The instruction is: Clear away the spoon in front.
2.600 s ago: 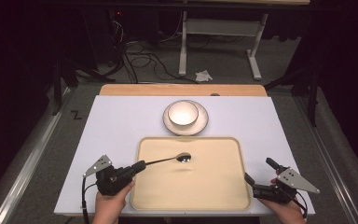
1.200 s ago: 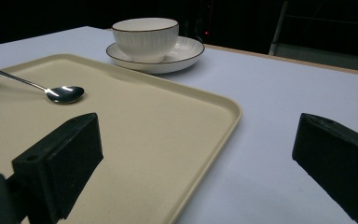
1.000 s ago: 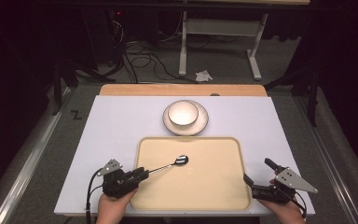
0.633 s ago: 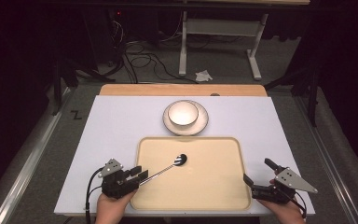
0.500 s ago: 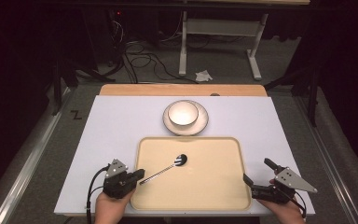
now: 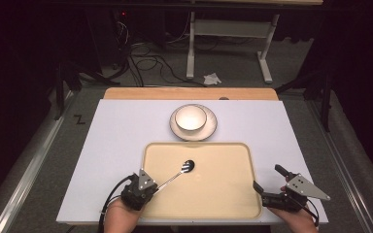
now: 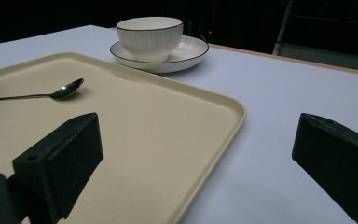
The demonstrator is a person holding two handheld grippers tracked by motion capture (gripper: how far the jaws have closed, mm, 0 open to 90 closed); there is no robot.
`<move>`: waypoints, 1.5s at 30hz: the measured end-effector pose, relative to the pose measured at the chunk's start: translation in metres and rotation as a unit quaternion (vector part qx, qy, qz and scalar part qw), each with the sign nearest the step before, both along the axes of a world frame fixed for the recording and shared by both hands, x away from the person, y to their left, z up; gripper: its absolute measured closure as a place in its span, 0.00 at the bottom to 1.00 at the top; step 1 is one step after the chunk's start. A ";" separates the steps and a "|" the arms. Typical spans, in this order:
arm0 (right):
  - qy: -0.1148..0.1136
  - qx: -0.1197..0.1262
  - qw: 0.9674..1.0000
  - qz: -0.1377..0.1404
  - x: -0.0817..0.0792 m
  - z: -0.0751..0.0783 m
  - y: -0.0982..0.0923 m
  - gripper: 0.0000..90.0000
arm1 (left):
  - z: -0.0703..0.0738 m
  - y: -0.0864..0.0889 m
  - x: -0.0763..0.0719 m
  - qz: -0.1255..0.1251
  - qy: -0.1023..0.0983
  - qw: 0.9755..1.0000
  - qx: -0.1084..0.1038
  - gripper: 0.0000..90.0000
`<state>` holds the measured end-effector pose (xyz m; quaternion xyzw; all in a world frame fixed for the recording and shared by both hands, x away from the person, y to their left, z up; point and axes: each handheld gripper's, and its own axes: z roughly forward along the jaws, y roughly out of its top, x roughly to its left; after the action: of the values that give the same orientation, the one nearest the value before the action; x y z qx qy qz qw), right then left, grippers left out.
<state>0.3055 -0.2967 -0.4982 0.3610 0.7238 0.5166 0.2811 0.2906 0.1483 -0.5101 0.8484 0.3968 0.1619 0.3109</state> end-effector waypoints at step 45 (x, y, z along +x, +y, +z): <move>0.001 -0.001 1.000 -0.001 -0.001 -0.001 0.000 0.03 | 0.001 -0.039 0.064 0.021 0.028 0.998 -0.044 1.00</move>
<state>0.3047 -0.2972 -0.4988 0.3620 0.7241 0.5154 0.2811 0.3542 0.1097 -0.5089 0.8299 0.4293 0.1271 0.3329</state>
